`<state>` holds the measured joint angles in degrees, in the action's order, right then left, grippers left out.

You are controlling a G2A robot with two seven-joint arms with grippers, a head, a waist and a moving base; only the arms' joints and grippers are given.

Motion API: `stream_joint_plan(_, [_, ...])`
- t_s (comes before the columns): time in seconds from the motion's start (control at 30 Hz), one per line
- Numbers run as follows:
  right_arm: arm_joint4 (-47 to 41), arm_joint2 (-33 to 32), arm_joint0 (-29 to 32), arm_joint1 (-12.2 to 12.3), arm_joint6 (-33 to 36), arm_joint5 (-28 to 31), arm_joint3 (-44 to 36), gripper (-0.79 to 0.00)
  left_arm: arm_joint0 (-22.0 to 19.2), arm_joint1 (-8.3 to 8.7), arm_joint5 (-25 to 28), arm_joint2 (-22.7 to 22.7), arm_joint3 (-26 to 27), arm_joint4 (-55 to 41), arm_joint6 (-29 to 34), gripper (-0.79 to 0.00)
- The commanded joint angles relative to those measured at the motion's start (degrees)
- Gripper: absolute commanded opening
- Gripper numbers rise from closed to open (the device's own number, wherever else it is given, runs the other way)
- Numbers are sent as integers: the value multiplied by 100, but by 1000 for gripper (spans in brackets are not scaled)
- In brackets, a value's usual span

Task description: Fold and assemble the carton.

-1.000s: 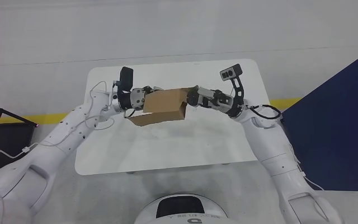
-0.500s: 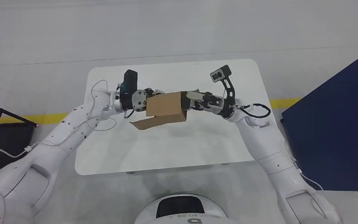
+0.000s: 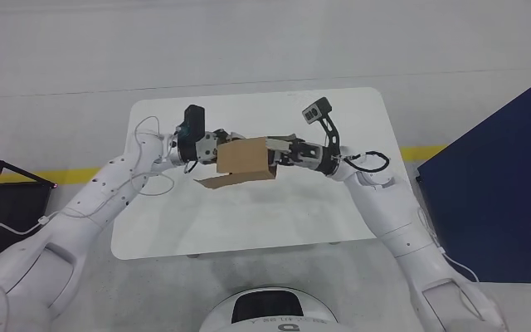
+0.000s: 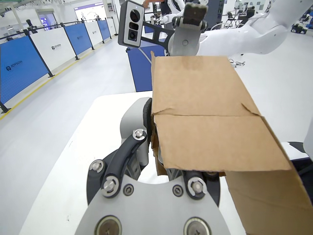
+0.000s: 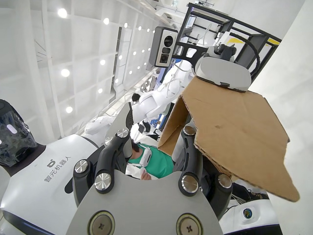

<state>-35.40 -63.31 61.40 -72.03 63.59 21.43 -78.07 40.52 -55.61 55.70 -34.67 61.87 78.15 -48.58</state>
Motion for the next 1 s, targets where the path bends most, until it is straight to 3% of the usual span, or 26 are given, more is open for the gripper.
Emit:
stream_joint_plan(0.0, [-37,-27,-1,1,-20,34,3,-391,19,3,-11,-37,-4,-19,-12,-785])
stream_joint_plan(0.53, [-623,-1139,544,181,-305,536,-64,-382,237,66,148,-235,46,-248,147,-785])
stream_joint_plan(0.8, [-243,-775,195,102,-741,387,365,-394,319,116,156,-353,204,-256,156,-785])
stream_joint_plan(0.97, [-260,-518,102,60,-452,327,349,-372,312,107,207,-358,268,-207,206,-785])
